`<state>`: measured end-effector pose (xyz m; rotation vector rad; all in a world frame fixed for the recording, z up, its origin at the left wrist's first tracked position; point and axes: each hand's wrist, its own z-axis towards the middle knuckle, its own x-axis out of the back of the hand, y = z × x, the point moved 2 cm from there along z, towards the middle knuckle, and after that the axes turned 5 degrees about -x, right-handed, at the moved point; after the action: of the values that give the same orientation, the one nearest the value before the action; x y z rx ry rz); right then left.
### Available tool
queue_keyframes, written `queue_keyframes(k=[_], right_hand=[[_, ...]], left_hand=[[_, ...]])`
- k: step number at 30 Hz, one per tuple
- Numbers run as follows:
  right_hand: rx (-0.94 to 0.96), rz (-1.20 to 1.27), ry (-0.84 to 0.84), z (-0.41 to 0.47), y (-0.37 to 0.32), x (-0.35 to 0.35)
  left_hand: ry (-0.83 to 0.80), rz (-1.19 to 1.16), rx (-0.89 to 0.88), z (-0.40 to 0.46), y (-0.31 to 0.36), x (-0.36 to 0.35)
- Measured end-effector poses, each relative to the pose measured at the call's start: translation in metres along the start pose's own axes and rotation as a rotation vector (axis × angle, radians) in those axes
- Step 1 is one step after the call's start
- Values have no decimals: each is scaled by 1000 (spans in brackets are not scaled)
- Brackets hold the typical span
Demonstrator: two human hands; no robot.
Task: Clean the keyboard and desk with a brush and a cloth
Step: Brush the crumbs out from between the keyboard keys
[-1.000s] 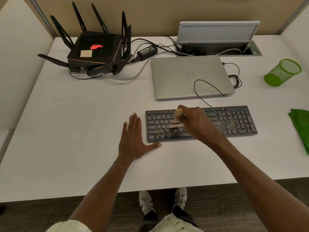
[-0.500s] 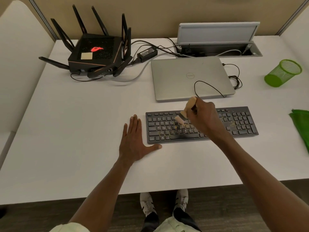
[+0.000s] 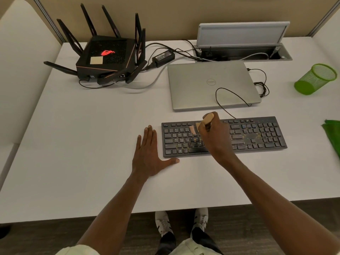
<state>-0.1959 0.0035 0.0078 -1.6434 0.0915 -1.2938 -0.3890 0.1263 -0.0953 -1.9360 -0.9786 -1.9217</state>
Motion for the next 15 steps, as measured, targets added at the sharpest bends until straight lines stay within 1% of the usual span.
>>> queue_keyframes(k=[3, 8, 12, 15], right_hand=[[9, -46, -4, -1, 1, 5], [-18, 54, 38, 7, -7, 6], [3, -54, -23, -4, 0, 2], [-13, -59, -31, -4, 1, 8]], left_hand=[[0, 1, -3, 0, 0, 0], [-4, -6, -3, 0, 1, 1], [-3, -6, 0, 0, 0, 0], [1, -15, -3, 1, 0, 0]])
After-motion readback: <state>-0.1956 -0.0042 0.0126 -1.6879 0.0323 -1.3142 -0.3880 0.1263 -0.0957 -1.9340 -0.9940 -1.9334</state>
